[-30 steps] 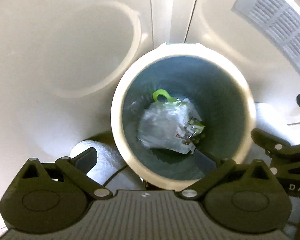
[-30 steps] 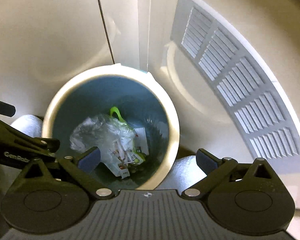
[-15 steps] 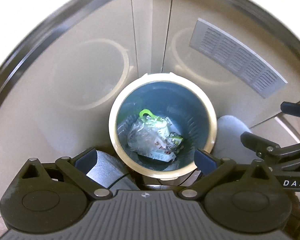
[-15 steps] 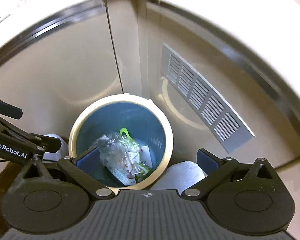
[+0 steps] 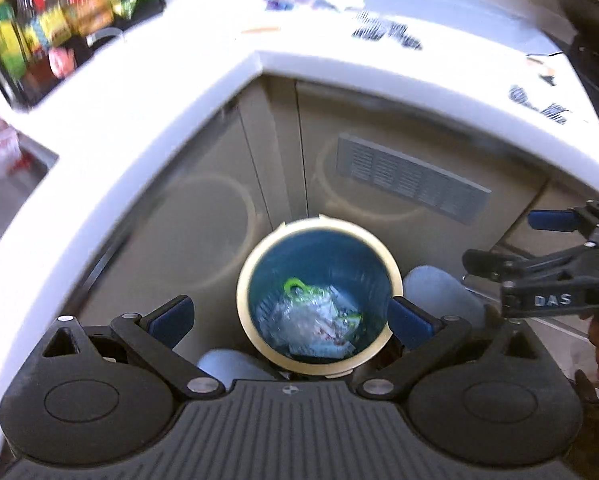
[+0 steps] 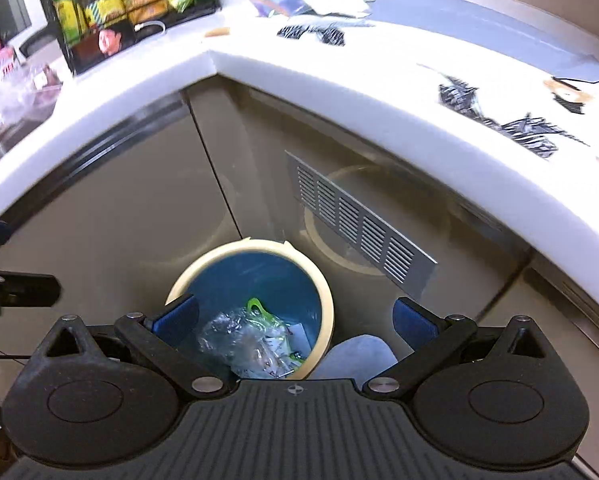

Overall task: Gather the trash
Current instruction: 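Raise both open grippers up out of the bin, then move the right gripper over the white paper towel on the mat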

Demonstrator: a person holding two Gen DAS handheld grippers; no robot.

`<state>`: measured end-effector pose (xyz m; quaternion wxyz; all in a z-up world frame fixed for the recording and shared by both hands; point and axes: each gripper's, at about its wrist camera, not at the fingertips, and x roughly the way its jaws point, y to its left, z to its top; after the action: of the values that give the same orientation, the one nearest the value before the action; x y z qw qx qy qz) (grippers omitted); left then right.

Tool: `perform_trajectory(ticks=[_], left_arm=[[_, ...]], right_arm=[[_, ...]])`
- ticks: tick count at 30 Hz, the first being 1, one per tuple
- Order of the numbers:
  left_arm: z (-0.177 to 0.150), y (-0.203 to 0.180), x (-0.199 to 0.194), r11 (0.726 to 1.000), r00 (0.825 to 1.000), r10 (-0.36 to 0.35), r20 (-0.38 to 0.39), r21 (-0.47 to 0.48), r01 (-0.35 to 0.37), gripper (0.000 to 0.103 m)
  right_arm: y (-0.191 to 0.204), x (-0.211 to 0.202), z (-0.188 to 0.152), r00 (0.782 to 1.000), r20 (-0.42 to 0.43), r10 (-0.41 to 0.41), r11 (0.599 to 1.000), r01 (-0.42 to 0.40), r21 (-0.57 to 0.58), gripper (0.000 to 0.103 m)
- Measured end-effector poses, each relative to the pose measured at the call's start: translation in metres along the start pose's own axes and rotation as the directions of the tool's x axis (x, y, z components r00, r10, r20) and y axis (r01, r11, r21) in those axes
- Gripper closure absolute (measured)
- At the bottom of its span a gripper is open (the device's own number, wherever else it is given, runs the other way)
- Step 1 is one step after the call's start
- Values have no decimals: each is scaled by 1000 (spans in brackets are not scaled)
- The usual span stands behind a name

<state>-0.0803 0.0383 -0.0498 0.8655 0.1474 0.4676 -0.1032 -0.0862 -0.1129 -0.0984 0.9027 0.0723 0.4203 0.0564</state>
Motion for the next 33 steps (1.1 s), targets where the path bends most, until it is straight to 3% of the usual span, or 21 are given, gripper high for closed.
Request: perform_trajectory(ticks=[10,19,33], left_arm=[[20,-20,-100,993,992,23,127,113,-38,0],[55,-26,-188,992,973,-66,222,119,40,0],[65,-16,-232,998,941,-61,333,52,46,0]], right_arm=[[0,-36,4,998,68,-9,1000,10,-11,0],[-2,-51,13,994,93,-52,999,53,-13,0],[4,-50,21,993,87,-75,996,79,-36,0]])
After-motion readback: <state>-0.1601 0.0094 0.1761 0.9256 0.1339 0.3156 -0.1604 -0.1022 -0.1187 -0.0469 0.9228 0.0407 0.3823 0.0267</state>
